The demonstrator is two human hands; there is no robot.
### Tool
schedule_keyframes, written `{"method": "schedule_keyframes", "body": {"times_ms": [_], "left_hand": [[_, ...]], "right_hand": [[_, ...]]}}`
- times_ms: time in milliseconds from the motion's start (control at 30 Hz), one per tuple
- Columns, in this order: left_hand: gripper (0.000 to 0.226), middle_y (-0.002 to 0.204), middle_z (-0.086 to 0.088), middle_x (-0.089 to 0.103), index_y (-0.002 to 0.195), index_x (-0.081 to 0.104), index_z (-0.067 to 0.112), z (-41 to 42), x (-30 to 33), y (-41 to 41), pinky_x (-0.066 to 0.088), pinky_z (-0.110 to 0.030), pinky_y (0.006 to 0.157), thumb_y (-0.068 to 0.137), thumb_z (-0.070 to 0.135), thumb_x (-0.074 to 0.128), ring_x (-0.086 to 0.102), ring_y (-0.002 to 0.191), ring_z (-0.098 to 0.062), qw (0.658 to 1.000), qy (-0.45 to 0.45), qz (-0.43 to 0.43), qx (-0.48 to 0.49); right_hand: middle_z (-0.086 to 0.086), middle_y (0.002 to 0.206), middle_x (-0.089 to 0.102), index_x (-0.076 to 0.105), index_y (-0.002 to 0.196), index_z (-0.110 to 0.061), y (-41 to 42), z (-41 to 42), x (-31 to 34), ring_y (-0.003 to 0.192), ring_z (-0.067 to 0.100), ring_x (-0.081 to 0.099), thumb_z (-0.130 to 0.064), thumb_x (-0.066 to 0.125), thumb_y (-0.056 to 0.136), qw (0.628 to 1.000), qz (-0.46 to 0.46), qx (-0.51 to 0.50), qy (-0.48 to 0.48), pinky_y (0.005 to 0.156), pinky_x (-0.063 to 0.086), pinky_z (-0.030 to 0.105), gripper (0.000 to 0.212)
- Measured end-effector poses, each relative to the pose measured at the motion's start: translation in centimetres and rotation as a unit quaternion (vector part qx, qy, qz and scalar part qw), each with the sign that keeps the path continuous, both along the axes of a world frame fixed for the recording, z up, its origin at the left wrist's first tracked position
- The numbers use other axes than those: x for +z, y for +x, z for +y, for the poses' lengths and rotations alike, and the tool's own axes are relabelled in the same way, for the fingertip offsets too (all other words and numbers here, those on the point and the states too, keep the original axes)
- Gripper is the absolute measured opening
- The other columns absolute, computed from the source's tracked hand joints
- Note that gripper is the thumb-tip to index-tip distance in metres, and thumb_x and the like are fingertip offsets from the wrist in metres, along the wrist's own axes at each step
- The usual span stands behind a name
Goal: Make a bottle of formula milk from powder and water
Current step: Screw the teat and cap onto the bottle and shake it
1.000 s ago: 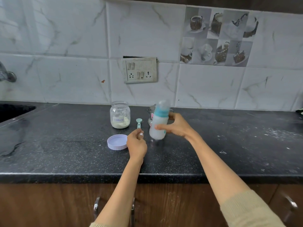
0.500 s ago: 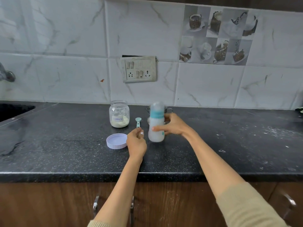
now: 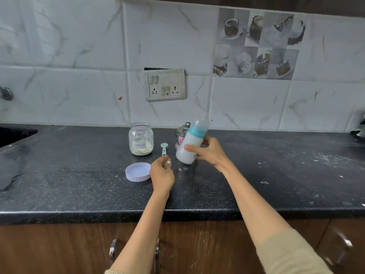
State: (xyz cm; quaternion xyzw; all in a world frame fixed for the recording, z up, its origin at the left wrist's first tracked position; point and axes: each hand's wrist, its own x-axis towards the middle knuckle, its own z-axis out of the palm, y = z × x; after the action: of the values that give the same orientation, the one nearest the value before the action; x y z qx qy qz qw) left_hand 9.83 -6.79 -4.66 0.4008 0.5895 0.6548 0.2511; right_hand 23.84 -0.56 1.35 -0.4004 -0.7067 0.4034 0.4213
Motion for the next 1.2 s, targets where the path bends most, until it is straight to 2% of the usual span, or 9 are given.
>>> {"method": "schedule_keyframes", "body": {"times_ms": [100,200,300,400,633,900,1067,1133,1200], "left_hand": [[0.036,0.126,-0.012,0.060,0.131,0.051,-0.001,-0.1,0.0,0.0,0.036,-0.019,0.092,0.095,-0.001,0.044,0.054,0.116,-0.017,1.000,-0.003,0.003,0.001],[0.036,0.126,-0.013,0.060,0.131,0.051,-0.001,-0.1,0.0,0.0,0.036,-0.019,0.092,0.095,-0.002,0.044,0.054,0.117,-0.018,1.000,0.001,0.003,-0.002],[0.036,0.126,-0.012,0.060,0.131,0.051,-0.001,-0.2,0.0,0.0,0.036,-0.019,0.092,0.095,-0.001,0.044,0.054,0.116,-0.016,1.000,-0.002,0.005,0.001],[0.036,0.125,-0.013,0.060,0.130,0.051,-0.001,-0.2,0.0,0.0,0.036,-0.019,0.091,0.095,0.000,0.045,0.054,0.114,-0.015,1.000,0.004,0.006,0.000],[0.034,0.123,-0.014,0.061,0.129,0.052,-0.002,0.0,-0.1,0.0,0.037,-0.021,0.092,0.095,0.001,0.046,0.055,0.109,-0.015,1.000,0.004,0.006,0.002],[0.035,0.125,-0.012,0.061,0.130,0.051,0.000,0.0,0.0,0.0,0.036,-0.020,0.092,0.095,0.002,0.046,0.055,0.116,-0.018,1.000,-0.005,0.005,0.000],[0.035,0.125,-0.012,0.061,0.130,0.051,0.000,-0.1,0.0,0.1,0.036,-0.020,0.091,0.095,0.001,0.045,0.055,0.116,-0.019,1.000,-0.007,0.004,0.003],[0.035,0.125,-0.013,0.060,0.130,0.052,-0.001,0.0,0.0,0.0,0.037,-0.020,0.091,0.095,0.001,0.046,0.055,0.116,-0.020,1.000,-0.002,0.003,0.001],[0.036,0.126,-0.013,0.060,0.130,0.052,-0.001,-0.1,0.0,0.1,0.037,-0.020,0.093,0.095,-0.001,0.045,0.055,0.117,-0.020,1.000,-0.004,0.004,0.003]], "right_hand": [[-0.002,0.108,0.066,0.063,0.117,-0.015,0.0,0.0,0.4,0.105,0.019,0.063,-0.024,0.085,0.067,0.999,-0.041,0.020,0.005,0.081,0.059,0.043,0.056],[0.000,0.109,0.065,0.061,0.119,-0.012,0.1,-0.2,0.8,0.107,0.023,0.064,-0.022,0.084,0.068,1.000,0.005,0.001,-0.004,0.079,0.059,0.044,0.057],[-0.005,0.107,0.065,0.063,0.116,-0.017,0.1,-0.1,0.9,0.106,0.019,0.063,-0.023,0.085,0.066,0.999,-0.044,0.028,0.005,0.084,0.057,0.042,0.055],[-0.002,0.105,0.064,0.061,0.113,-0.017,0.3,-0.2,0.7,0.106,0.023,0.064,-0.019,0.084,0.069,1.000,0.004,-0.007,-0.006,0.080,0.059,0.045,0.050],[-0.002,0.108,0.064,0.061,0.113,-0.016,0.5,-0.2,0.5,0.105,0.020,0.063,-0.022,0.085,0.067,0.999,-0.039,0.008,-0.005,0.078,0.060,0.042,0.053],[0.001,0.116,0.063,0.059,0.122,-0.013,0.7,0.0,-0.2,0.109,0.019,0.061,-0.021,0.084,0.069,0.997,-0.070,0.022,-0.003,0.082,0.058,0.042,0.060],[-0.004,0.110,0.065,0.062,0.115,-0.019,0.2,0.1,-0.1,0.108,0.018,0.062,-0.029,0.086,0.063,0.996,-0.087,0.033,0.002,0.083,0.058,0.044,0.058],[-0.005,0.107,0.064,0.060,0.111,-0.020,-0.1,0.0,0.0,0.107,0.021,0.063,-0.023,0.085,0.067,0.999,-0.032,0.005,-0.002,0.080,0.059,0.043,0.051],[-0.001,0.110,0.065,0.060,0.114,-0.020,-0.4,0.0,0.2,0.105,0.020,0.063,-0.022,0.084,0.067,0.997,-0.071,0.030,-0.003,0.077,0.060,0.041,0.053]]}}
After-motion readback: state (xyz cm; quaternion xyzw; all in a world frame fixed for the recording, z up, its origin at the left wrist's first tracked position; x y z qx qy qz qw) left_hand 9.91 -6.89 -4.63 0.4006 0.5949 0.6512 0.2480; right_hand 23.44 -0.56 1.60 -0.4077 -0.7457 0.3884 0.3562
